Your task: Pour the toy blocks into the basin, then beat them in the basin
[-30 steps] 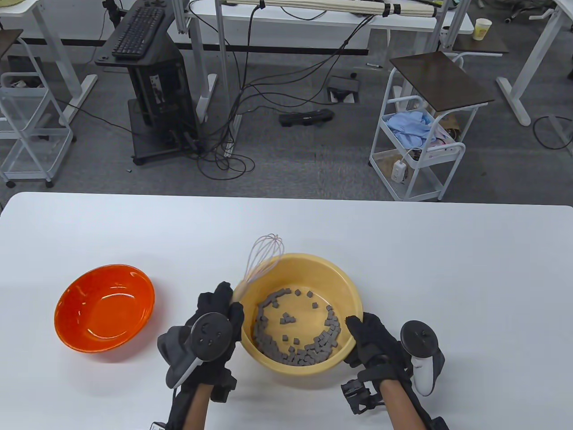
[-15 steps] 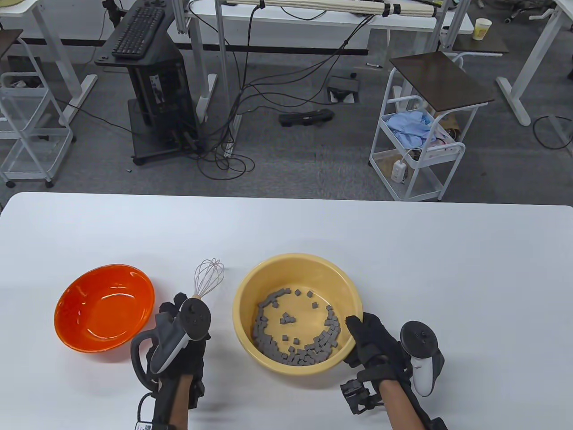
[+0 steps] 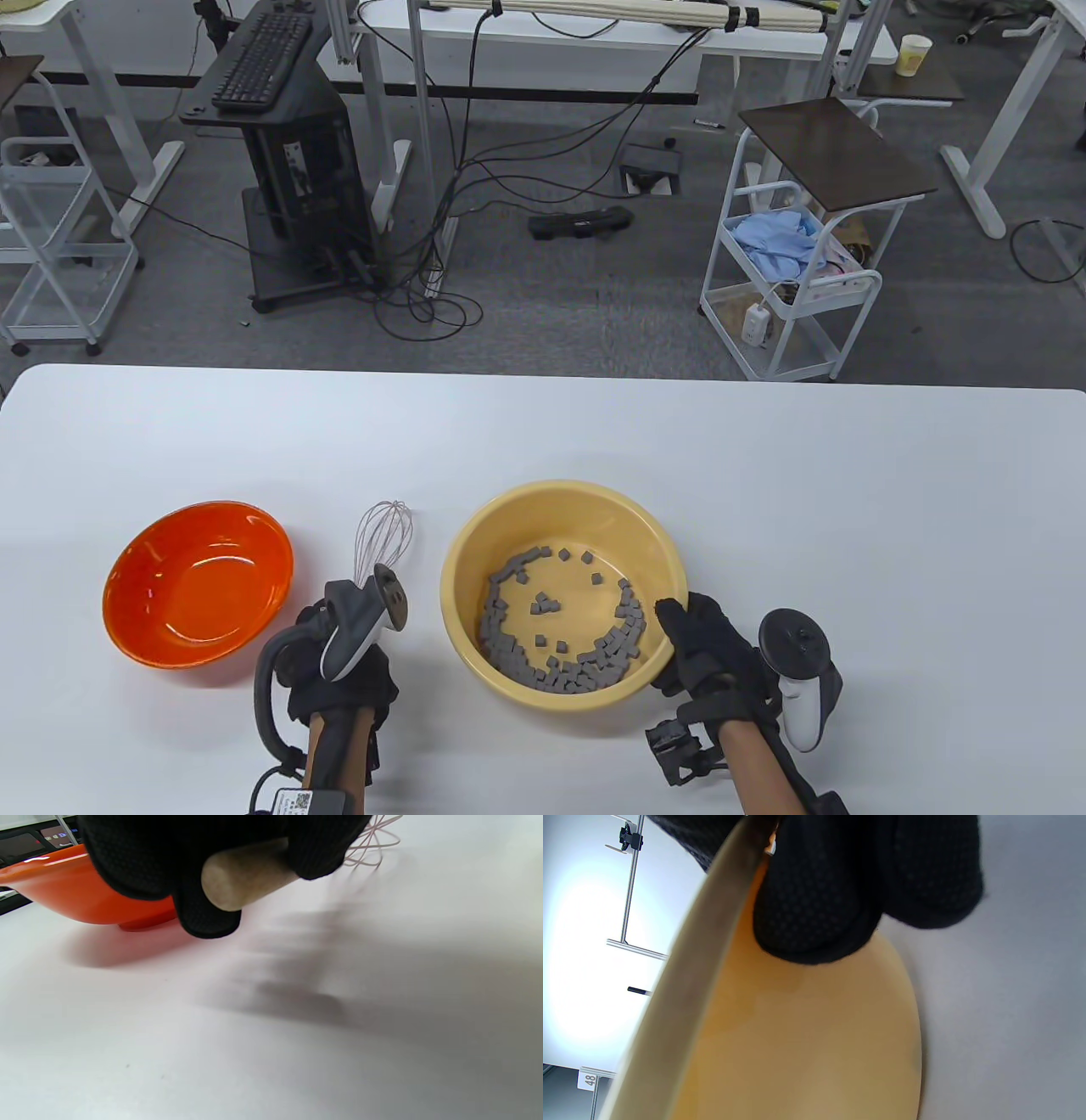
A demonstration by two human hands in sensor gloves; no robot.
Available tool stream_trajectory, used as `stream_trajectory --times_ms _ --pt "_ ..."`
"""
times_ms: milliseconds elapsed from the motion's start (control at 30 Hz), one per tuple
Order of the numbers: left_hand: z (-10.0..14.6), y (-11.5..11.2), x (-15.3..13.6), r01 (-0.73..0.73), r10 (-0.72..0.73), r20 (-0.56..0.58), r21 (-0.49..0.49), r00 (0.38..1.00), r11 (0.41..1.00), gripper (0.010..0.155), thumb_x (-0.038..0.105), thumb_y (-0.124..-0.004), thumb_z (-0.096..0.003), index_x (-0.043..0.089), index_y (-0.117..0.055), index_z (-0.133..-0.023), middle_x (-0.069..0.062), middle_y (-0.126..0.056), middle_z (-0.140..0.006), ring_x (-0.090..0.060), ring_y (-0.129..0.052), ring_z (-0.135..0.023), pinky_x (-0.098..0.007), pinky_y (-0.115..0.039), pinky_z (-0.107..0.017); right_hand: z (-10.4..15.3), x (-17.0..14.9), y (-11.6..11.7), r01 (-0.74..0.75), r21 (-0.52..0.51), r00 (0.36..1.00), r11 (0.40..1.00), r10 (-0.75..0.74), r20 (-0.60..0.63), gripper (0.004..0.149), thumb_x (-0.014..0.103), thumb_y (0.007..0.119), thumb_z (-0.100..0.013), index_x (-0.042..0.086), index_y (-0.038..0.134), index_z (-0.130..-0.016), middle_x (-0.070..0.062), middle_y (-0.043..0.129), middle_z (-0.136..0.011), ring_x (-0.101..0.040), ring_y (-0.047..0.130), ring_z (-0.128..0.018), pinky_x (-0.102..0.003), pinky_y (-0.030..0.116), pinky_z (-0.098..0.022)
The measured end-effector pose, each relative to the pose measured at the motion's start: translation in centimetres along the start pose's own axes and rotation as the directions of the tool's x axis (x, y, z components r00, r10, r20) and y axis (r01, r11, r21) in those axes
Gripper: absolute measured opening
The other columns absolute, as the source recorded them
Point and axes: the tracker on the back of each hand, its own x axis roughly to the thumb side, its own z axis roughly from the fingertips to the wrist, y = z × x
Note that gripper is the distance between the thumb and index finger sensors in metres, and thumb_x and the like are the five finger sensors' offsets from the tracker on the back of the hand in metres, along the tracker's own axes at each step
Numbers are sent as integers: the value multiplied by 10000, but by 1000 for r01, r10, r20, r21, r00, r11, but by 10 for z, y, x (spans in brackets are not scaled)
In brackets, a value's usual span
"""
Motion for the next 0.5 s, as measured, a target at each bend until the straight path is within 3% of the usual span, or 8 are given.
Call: stream_trajectory --times_ms 267,500 --pt "-5 -7 -4 55 -57 -92 -25 994 998 550 289 -697 -713 46 -558 -1186 -267 -734 -1076 -340 -947 -924 -613 -744 -684 0 0 0 6 -3 1000 1000 -6 -3 556 365 709 -697 -40 516 -1025 -258 813 -697 -218 988 -329 -389 876 -328" --pt "-11 -16 -5 74 -80 -104 -64 991 995 558 319 -684 -717 45 -559 -1187 -273 -715 -1102 -376 -895 -944 -643 -716 -690 1 0 0 2 0 1000 1000 -2 -5 561 375 706 -699 -35 511 -1030 -258 810 -706 -224 986 -337 -394 872 -335"
